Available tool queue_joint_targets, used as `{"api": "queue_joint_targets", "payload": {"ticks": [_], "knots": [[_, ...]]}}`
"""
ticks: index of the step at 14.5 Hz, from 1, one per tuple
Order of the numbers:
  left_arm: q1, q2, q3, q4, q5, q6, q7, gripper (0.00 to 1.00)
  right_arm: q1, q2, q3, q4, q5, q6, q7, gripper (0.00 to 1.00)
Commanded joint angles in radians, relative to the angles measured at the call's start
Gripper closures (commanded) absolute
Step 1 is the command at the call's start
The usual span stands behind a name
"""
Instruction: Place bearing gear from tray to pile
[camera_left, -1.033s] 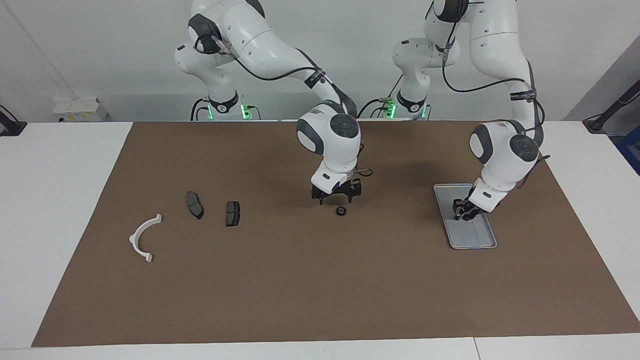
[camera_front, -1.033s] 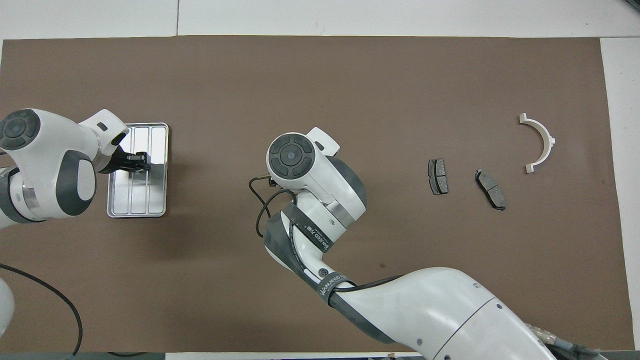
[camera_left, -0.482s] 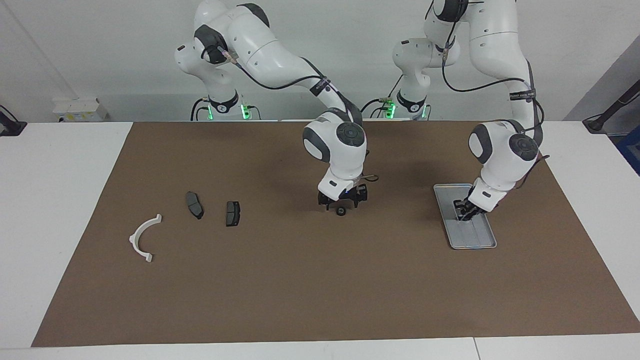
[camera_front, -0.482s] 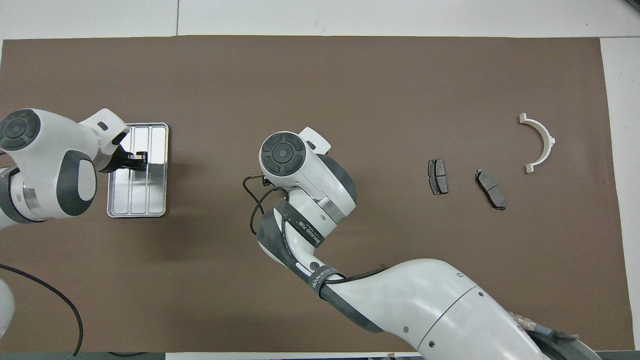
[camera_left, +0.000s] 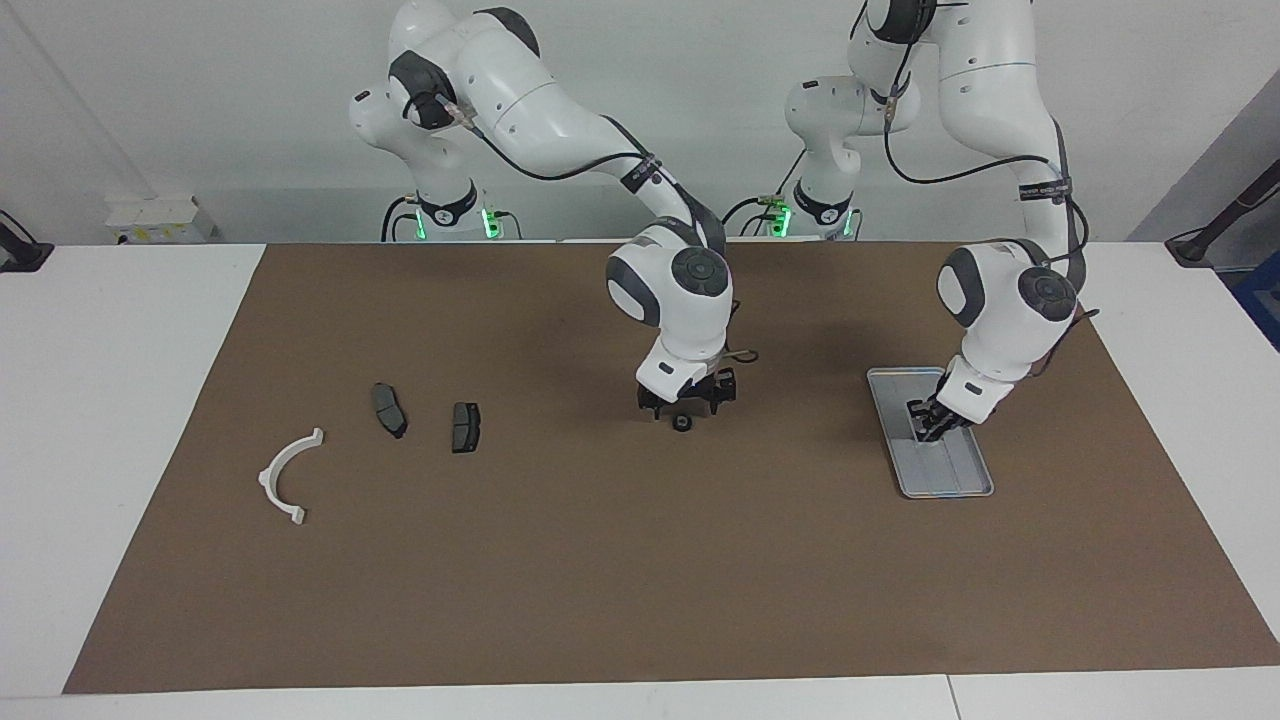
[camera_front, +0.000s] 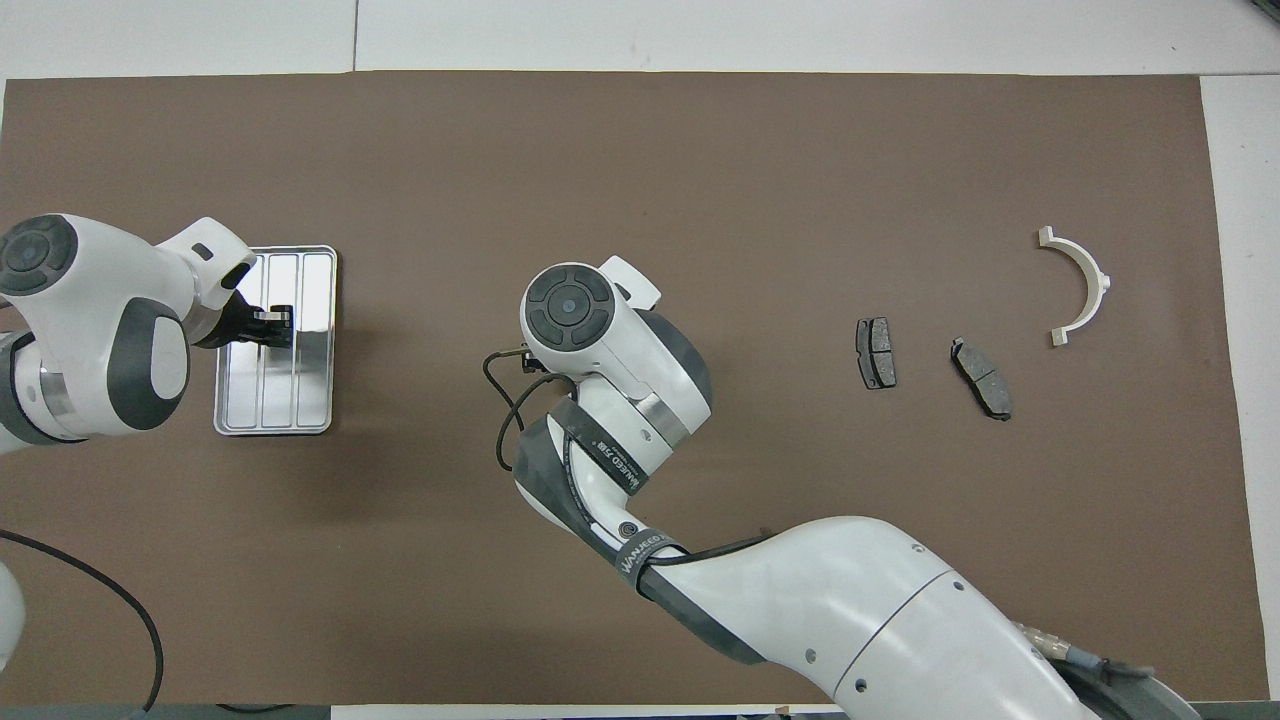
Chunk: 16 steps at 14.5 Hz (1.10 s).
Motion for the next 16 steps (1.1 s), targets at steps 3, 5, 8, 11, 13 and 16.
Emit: {"api": "queue_joint_targets", "payload": {"ticks": [3,5,8,11,13,16], "knots": [[0.010,-0.063,-0.003,0.042,-0.006,-0.125,-0.059,1.00,-0.008,0.003,0.006,-0.032,0.018,0.042,-0.002,0.13],[0.010,-0.081,-0.003,0.050,-0.006,-0.151,-0.086,1.00,-0.009,0.003,0.006,-0.032,0.018,0.042,-0.002,0.36],[0.004,-0.087,-0.003,0.059,-0.006,-0.171,-0.120,1.00,-0.005,-0.001,0.006,-0.030,0.023,0.035,0.004,0.98],[-0.019,-0.089,-0.023,0.075,-0.008,-0.176,-0.239,1.00,-0.002,-0.009,0.005,-0.019,0.023,0.016,0.005,1.00],[-0.047,-0.087,-0.028,0.088,-0.008,-0.187,-0.289,1.00,-0.017,-0.027,0.003,0.004,0.015,-0.027,0.004,1.00],[-0.138,-0.081,-0.028,0.107,-0.011,-0.178,-0.454,1.00,-0.106,-0.093,0.002,0.024,0.010,-0.121,-0.089,1.00]]}}
